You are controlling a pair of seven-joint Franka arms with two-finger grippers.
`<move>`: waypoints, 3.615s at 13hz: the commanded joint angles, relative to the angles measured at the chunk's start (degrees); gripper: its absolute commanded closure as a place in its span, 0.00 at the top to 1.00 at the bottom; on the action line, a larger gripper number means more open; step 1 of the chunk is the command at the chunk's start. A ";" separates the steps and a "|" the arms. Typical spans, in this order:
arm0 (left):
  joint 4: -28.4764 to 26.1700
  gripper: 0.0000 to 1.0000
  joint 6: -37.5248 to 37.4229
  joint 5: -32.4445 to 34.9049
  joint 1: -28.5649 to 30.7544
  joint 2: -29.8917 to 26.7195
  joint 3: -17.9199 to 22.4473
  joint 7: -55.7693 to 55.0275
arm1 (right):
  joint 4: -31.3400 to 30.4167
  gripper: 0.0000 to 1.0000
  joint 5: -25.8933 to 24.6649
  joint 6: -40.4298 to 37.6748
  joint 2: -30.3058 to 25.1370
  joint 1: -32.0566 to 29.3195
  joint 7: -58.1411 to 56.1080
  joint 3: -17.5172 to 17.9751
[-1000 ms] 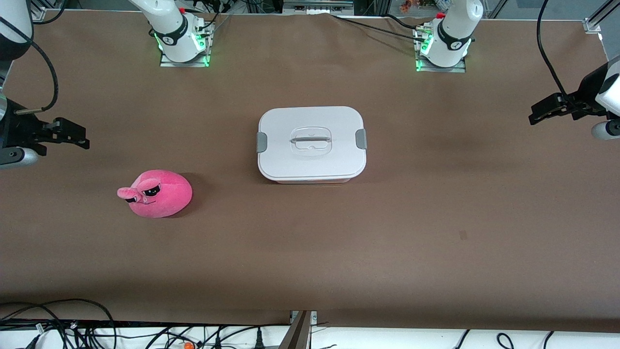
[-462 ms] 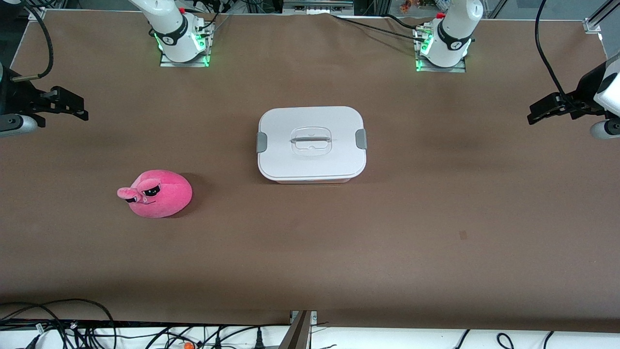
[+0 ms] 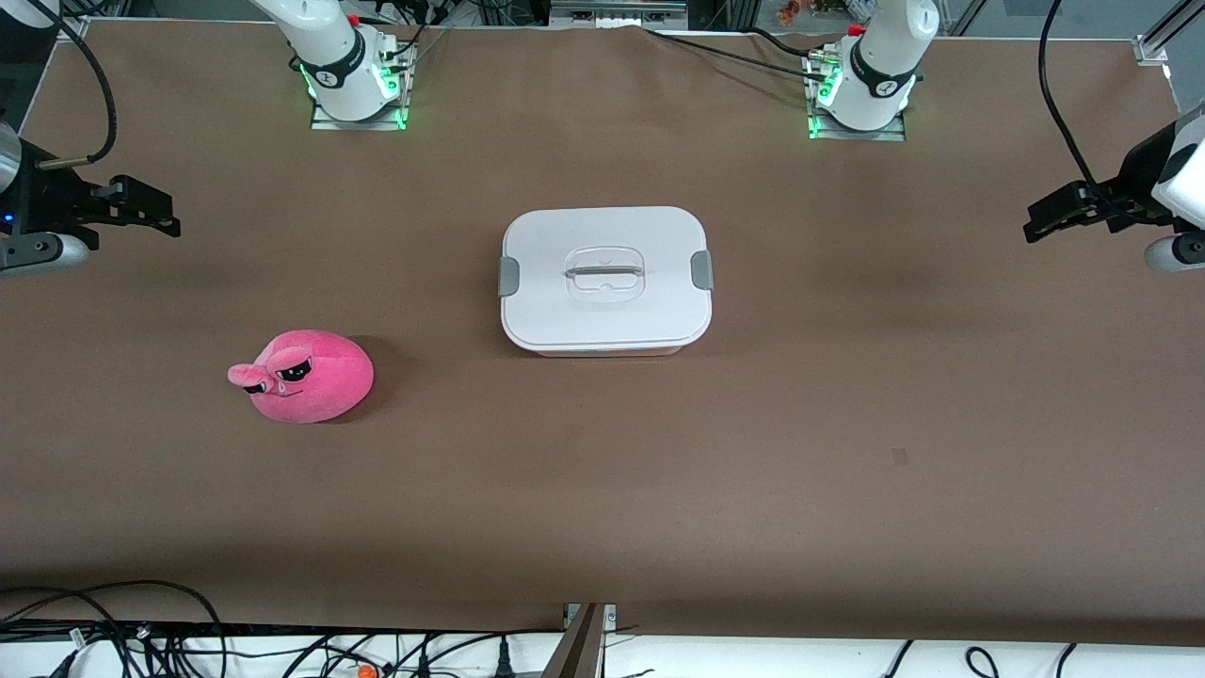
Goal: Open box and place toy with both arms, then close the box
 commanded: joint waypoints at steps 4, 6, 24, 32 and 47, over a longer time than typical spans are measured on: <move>-0.28 1.00 -0.25 -1.34 -0.01 -0.35 0.23 -0.49 | -0.52 1.00 -2.30 -0.18 -0.08 -0.23 0.23 0.01; -0.36 1.00 -0.34 -1.34 -0.01 -0.35 0.23 -0.49 | -0.52 1.00 -2.66 -0.01 0.09 -0.32 0.14 -0.07; -0.45 1.00 -0.78 -1.34 -0.01 -0.43 0.23 -0.49 | -0.52 1.00 -2.92 0.87 0.97 -0.06 0.05 -0.07; -0.63 1.00 -0.86 -1.34 -0.01 -0.35 0.14 -0.23 | -0.44 1.00 -2.83 1.04 0.97 0.29 0.14 0.01; -0.01 1.00 9.05 -0.99 -7.27 16.60 -21.48 -0.14 | -0.52 1.00 -2.57 2.01 1.68 -0.23 0.32 -0.07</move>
